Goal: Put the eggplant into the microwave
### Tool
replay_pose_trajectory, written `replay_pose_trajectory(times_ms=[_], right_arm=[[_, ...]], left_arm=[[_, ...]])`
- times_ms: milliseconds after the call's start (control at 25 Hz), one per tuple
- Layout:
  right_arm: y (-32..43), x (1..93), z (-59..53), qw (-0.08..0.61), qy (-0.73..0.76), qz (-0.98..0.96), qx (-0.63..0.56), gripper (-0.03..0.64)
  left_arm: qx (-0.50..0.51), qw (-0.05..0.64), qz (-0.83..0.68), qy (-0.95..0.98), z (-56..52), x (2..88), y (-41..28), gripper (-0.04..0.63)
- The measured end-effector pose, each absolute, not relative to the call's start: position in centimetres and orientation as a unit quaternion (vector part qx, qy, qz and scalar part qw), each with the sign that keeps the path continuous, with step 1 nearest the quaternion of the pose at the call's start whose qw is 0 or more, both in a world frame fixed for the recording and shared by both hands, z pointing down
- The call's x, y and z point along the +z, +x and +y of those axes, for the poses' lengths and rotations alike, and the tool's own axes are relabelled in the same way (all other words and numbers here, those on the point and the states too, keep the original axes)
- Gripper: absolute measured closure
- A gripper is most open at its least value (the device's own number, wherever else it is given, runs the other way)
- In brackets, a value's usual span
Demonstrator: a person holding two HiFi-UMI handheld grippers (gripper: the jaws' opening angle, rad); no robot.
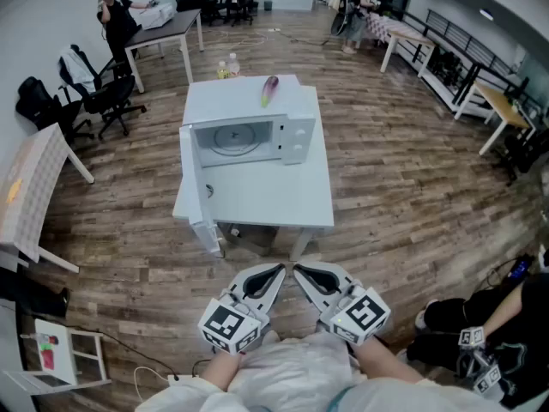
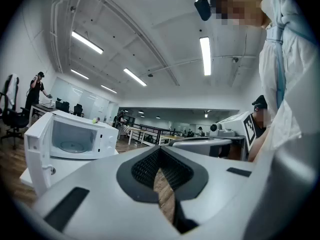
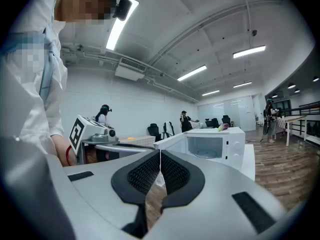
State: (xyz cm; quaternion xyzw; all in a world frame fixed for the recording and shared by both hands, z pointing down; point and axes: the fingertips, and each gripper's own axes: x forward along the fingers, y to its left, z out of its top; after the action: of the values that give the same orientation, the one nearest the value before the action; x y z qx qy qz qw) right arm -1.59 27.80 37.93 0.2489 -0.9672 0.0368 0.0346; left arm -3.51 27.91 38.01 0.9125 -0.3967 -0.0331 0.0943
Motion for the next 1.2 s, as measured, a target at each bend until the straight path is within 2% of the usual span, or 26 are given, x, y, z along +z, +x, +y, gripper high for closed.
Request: replay_pose_trajectory(times_ms=[600,920,1200], right_arm=[[-1.3,37.9,28.2,0.044,0.252,-0.966,0.041,0.581],[-1.8,37.5,28.0,0.018,0.241,-0.967,0.08,0.578],[-1.8,37.8,27.9,0.034,0.252,-0.964,0.073,0.578]], left_arm=[[-0.03,0.086,-0.39,0.916,28.2,38.2,-3.1,0.594],[-0.023,0.09,-0.392,0.915,28.2,38.1,-3.5,0.594],[-0.031,0.09,-0.402,0.911,28.1,37.6,-4.2,0.594]])
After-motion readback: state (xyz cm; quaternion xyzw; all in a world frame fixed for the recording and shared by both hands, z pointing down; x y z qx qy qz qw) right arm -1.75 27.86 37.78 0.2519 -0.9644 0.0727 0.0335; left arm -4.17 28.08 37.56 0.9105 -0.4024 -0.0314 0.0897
